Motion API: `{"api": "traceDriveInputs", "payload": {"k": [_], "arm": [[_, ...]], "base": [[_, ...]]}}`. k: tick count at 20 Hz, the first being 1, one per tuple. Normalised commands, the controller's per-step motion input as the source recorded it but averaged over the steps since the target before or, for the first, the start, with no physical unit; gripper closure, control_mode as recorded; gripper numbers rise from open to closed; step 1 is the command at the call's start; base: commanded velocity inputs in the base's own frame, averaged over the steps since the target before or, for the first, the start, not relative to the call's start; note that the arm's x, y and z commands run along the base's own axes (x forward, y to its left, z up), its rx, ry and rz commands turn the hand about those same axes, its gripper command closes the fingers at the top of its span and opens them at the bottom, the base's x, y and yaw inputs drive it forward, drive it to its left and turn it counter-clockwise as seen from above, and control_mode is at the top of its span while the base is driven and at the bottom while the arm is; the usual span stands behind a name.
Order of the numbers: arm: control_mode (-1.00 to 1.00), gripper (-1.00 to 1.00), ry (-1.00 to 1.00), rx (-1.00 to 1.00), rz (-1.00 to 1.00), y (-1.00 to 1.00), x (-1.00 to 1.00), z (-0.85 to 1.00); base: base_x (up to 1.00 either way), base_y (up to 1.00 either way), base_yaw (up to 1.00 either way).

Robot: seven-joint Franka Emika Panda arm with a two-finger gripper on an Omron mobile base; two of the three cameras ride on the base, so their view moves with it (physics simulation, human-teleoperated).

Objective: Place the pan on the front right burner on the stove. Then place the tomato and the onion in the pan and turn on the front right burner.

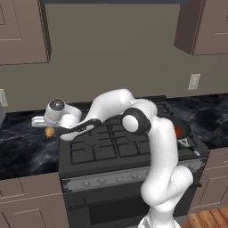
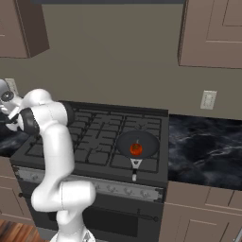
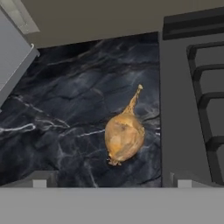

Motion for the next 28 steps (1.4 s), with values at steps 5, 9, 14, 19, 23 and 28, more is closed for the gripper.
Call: {"api": "traceDriveInputs", "payload": {"k": [5, 9, 14, 19, 23, 28], "arm": [[-1.0, -1.0, 0.01, 0.0, 0.0, 0.05, 0.04, 0.01], [-1.0, -1.0, 0.04, 0.0, 0.0, -0.02, 0.0, -0.01], [-1.0, -1.0, 0.01, 0.0, 0.0, -0.15, 0.01, -0.03], [-1.0, -1.0, 0.0, 0.0, 0.0, -0.26, 0.13, -0.04], [-1.0, -1.0, 0.0, 0.0, 0.0, -0.04, 0.07, 0.0], [-1.0, -1.0, 0.0, 0.0, 0.0, 0.0, 0.17, -0.1]], "base": [[0.0, 0.0, 0.0], [0.0, 0.0, 0.0], [0.0, 0.0, 0.0], [0.0, 0.0, 0.0], [0.0, 0.0, 0.0], [0.0, 0.0, 0.0]]}}
